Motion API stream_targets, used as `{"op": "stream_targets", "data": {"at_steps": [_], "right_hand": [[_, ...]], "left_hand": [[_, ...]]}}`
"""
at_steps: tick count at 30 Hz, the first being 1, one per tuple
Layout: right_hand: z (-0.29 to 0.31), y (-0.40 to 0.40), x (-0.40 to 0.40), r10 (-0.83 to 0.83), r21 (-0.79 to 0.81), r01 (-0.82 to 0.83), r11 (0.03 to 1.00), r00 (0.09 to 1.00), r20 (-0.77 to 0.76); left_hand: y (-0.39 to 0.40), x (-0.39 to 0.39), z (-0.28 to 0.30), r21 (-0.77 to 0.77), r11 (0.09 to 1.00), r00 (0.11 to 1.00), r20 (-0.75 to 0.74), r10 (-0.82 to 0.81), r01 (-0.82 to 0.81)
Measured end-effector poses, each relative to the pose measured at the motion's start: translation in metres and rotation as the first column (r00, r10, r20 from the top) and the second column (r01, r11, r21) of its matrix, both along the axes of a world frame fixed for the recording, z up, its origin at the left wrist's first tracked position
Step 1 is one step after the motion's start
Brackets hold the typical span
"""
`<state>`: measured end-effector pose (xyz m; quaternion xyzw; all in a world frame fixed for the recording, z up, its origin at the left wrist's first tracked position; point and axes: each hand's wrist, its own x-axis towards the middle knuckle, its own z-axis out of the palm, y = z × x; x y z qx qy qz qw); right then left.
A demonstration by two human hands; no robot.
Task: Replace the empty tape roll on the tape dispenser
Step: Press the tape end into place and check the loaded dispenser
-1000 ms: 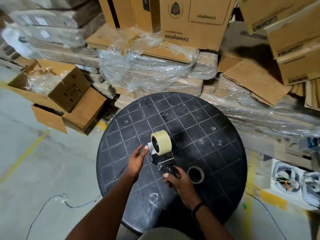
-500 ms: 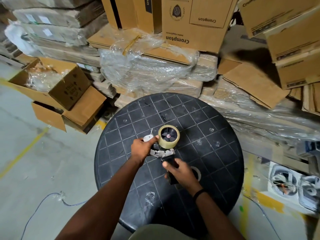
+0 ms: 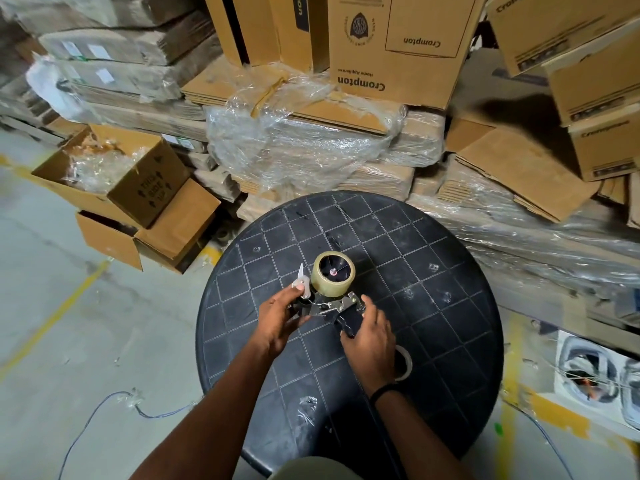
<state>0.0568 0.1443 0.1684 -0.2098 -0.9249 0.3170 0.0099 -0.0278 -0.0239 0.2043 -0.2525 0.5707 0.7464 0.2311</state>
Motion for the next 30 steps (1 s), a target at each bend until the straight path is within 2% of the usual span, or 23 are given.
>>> {"op": "stream_targets", "data": {"at_steps": [3,5,7,9,11,13,14,16,19,21,23,26,28,30], "right_hand": [[-0.008,-0.005,-0.003,0.041,-0.106,-0.034,0.994,0.997,0.065],[-0.014,-0.007,-0.003,0.003,-0.266,0.011,0.964,0.999,0.050],[-0.018,-0.008,-0.001,-0.040,-0.547,0.075,0.834,0.996,0.076],[-0.023,-0.007,0.001,-0.057,-0.768,0.136,0.626,0.990,0.129],[-0.026,-0.005,0.003,-0.009,-0.884,0.175,0.434,0.982,0.189],[-0.025,-0.004,0.005,0.052,-0.929,0.205,0.307,0.972,0.231],[-0.027,-0.002,0.005,0.070,-0.943,0.225,0.247,0.966,0.249],[-0.030,0.002,0.007,0.101,-0.959,0.259,0.117,0.957,0.271],[-0.034,0.012,0.006,0.131,-0.956,0.293,0.028,0.947,0.294],[-0.032,0.018,0.002,0.149,-0.957,0.290,0.024,0.945,0.290],[-0.031,0.022,-0.005,0.160,-0.962,0.259,0.091,0.949,0.271],[-0.033,0.023,-0.018,0.126,-0.919,0.160,0.360,0.968,0.217],[-0.036,0.022,-0.023,0.128,-0.836,0.062,0.545,0.979,0.156],[-0.037,0.018,-0.024,0.168,-0.705,-0.040,0.708,0.979,0.113]], "left_hand": [[-0.005,0.006,-0.007,0.054,0.999,1.000,-0.016,0.003,-0.002],[-0.004,0.006,-0.009,0.027,1.000,0.998,-0.063,0.012,-0.011],[-0.003,0.004,-0.011,-0.020,1.000,0.988,-0.154,-0.021,0.018],[-0.003,-0.002,-0.009,-0.108,0.992,0.967,-0.242,-0.084,0.059],[-0.003,-0.011,-0.007,-0.269,0.960,0.946,-0.282,-0.161,0.083],[-0.004,-0.019,-0.010,-0.485,0.862,0.931,-0.226,-0.287,0.148],[-0.006,-0.022,-0.013,-0.499,0.843,0.932,-0.168,-0.320,0.200],[-0.007,-0.027,-0.014,-0.381,0.888,0.950,-0.069,-0.305,0.257],[-0.007,-0.036,-0.009,-0.306,0.903,0.942,-0.052,-0.332,0.301],[-0.007,-0.044,-0.006,-0.282,0.909,0.937,-0.078,-0.341,0.307],[-0.007,-0.049,-0.003,-0.262,0.914,0.935,-0.089,-0.342,0.309],[-0.003,-0.056,-0.003,-0.209,0.923,0.942,-0.016,-0.334,0.323],[-0.001,-0.061,-0.009,-0.179,0.928,0.945,0.079,-0.318,0.327],[0.000,-0.064,-0.020,-0.070,0.943,0.937,0.152,-0.313,0.326]]}}
